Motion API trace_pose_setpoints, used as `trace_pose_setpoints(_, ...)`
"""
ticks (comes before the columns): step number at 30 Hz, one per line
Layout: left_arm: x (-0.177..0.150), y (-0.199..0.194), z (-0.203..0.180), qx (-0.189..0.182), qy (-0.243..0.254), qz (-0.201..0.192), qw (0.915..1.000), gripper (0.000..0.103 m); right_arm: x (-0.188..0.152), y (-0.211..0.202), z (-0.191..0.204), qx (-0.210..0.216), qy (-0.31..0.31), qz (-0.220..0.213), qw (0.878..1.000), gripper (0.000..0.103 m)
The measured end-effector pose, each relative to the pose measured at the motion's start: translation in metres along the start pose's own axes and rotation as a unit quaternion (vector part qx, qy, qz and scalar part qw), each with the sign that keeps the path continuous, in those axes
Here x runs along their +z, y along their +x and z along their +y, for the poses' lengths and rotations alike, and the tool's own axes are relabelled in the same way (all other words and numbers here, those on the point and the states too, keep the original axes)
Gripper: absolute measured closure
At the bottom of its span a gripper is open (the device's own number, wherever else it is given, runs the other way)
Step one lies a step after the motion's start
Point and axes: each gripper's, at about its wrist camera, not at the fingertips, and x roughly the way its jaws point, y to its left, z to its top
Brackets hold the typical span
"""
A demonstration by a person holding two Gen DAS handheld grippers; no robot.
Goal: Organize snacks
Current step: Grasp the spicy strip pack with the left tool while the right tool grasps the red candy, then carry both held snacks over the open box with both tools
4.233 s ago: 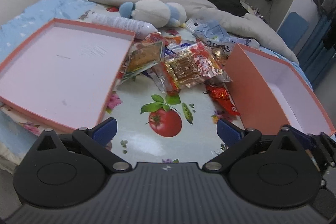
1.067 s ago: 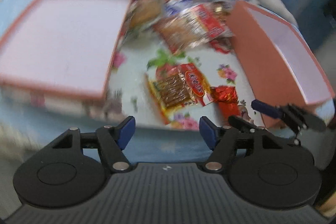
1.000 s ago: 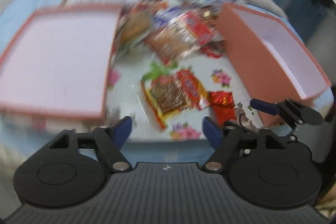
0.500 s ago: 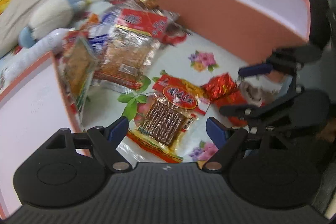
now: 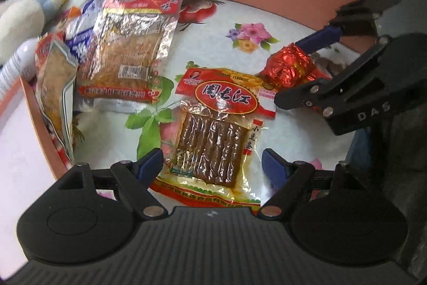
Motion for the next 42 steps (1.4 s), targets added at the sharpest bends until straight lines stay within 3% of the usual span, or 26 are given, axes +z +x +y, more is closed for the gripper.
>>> trace_pose_setpoints(4,0.001,0.001,0.001,-0.01,-0.02,0.007,0.9997,0.026,0.002,0.001,0.002,-0.008,-0.021,-0.005,1.0,0.049)
trace_pose_setpoints(9,0.001,-0.004,-0.013,0.002,-0.045,0.008,0.999,0.039,0.002,-0.003,0.001,0.002,-0.027,-0.007,1.0,0.049)
trace_pose_setpoints(14,-0.002,-0.009,-0.029,0.016,-0.084,0.003,0.9964,0.042,-0.001,-0.014,-0.002,0.004,-0.024,-0.022,0.999,0.049)
trace_pose_setpoints(17,-0.005,-0.014,-0.031,0.019,-0.132,-0.001,0.9911,0.042,-0.004,-0.024,-0.006,0.006,-0.018,-0.032,0.999,0.049)
trace_pose_setpoints(24,-0.014,-0.042,-0.032,0.036,-0.244,-0.034,0.9684,0.042,-0.006,-0.054,-0.009,0.023,-0.006,-0.066,0.998,0.049)
trace_pose_setpoints(29,-0.022,-0.074,-0.038,0.051,-0.318,-0.069,0.9441,0.042,-0.004,-0.084,-0.007,0.03,0.0,-0.1,0.995,0.049)
trace_pose_setpoints(38,-0.022,-0.143,-0.063,0.091,-0.383,-0.134,0.9097,0.042,-0.006,-0.147,-0.009,0.039,0.012,-0.156,0.987,0.049)
trace_pose_setpoints(42,-0.013,-0.168,-0.076,0.091,-0.392,-0.153,0.9025,0.042,-0.011,-0.171,-0.016,0.031,0.02,-0.174,0.984,0.049)
